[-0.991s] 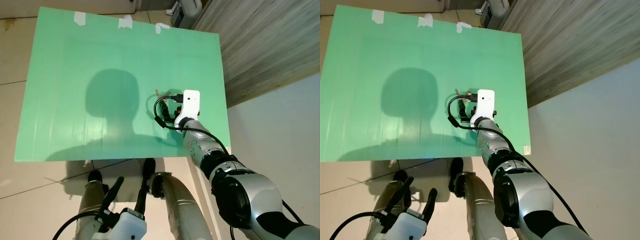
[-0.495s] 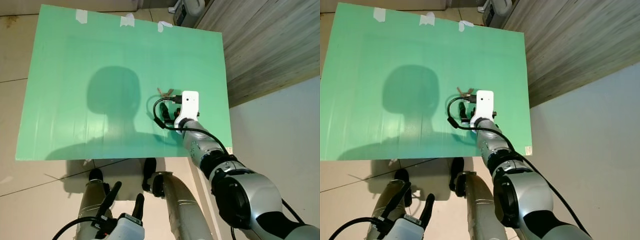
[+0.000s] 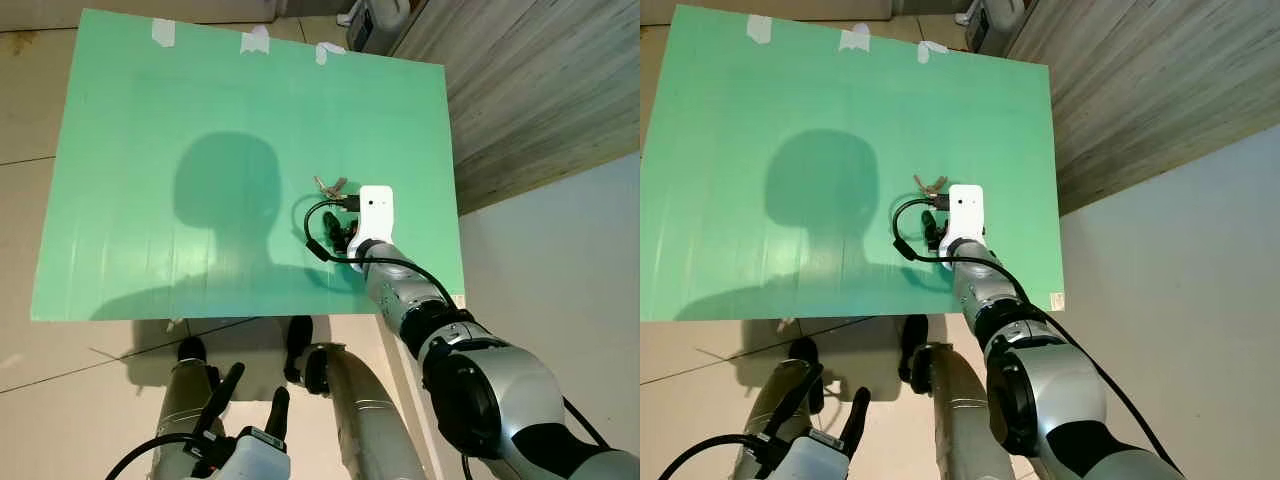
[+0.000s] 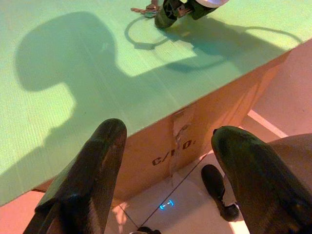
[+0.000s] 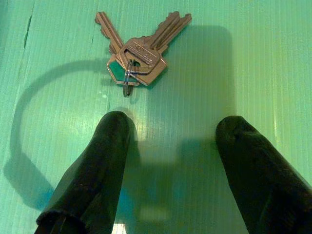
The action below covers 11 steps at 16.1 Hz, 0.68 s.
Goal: Hang keys on a hook
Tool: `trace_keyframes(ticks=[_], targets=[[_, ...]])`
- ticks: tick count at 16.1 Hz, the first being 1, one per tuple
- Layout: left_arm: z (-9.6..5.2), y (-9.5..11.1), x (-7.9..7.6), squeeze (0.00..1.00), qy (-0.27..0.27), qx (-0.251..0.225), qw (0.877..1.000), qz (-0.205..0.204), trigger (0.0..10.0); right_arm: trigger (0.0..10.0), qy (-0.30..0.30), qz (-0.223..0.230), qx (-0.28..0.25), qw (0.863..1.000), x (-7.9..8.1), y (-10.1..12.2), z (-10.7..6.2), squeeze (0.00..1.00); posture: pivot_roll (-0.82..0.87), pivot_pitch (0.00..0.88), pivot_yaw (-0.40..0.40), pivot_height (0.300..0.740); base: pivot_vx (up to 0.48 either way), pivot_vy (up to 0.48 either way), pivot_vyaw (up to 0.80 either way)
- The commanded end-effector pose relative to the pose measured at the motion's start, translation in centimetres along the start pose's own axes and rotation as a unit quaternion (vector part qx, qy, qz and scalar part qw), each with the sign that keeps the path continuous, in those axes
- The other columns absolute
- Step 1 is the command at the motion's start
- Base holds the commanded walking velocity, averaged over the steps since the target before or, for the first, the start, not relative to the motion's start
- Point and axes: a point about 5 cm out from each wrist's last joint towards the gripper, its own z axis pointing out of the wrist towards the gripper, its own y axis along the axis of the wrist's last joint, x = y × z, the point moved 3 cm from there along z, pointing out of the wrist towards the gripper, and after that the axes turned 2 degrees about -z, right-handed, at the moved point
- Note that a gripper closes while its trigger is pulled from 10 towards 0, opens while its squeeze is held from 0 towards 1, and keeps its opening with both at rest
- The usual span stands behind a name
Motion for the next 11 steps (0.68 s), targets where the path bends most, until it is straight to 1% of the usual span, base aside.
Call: trace_keyframes(ticks=[1, 2, 3, 5, 6, 8, 11], targets=[[-0.5, -0.3, -1.3, 0.00, -0.025, 0.013, 1.000, -0.006, 10.0, 10.0, 0.028, -0.001, 0.026, 0.999, 2.1, -2.9, -0.6, 0.00, 0.42, 0.621, -0.318, 0.740, 0.000, 0.000, 0.00], [-0.5, -0.3, -1.4, 0.00, -0.026, 0.012, 1.000, -0.006, 10.0, 10.0, 0.026, -0.018, 0.011, 0.999, 2.0, -2.4, -0.6, 0.00, 0.42, 0.615, -0.318, 0.740, 0.000, 0.000, 0.00], [-0.4, -0.3, -1.3, 0.00, -0.026, 0.010, 1.000, -0.006, 10.0, 10.0, 0.022, -0.019, 0.001, 1.000, 1.7, -2.0, -0.5, 0.00, 0.42, 0.615, -0.318, 0.740, 0.000, 0.000, 0.00], [-0.1, -0.3, -1.2, 0.00, -0.025, 0.007, 1.000, -0.004, 10.0, 10.0, 0.002, -0.008, -0.021, 1.000, 0.6, -0.8, -0.3, 0.00, 0.42, 0.604, -0.316, 0.740, 0.000, 0.000, 0.00], [-0.1, -0.4, -1.2, 0.00, -0.025, 0.007, 1.000, -0.003, 10.0, 10.0, -0.001, -0.008, -0.024, 1.000, 0.4, -0.6, -0.3, 0.00, 0.41, 0.602, -0.316, 0.740, 0.000, 0.000, 0.00], [0.1, -0.4, -1.2, 0.00, -0.027, 0.004, 1.000, -0.003, 10.0, 10.0, -0.004, -0.005, -0.031, 0.999, 0.1, -0.1, -0.2, 0.00, 0.41, 0.594, -0.317, 0.740, 0.000, 0.000, 0.00], [0.3, -0.2, -1.4, 0.00, -0.030, -0.002, 1.000, -0.002, 10.0, 10.0, -0.005, -0.004, -0.031, 1.000, 0.2, 0.0, -0.2, 0.00, 0.41, 0.596, -0.315, 0.740, 0.000, 0.000, 0.00]])
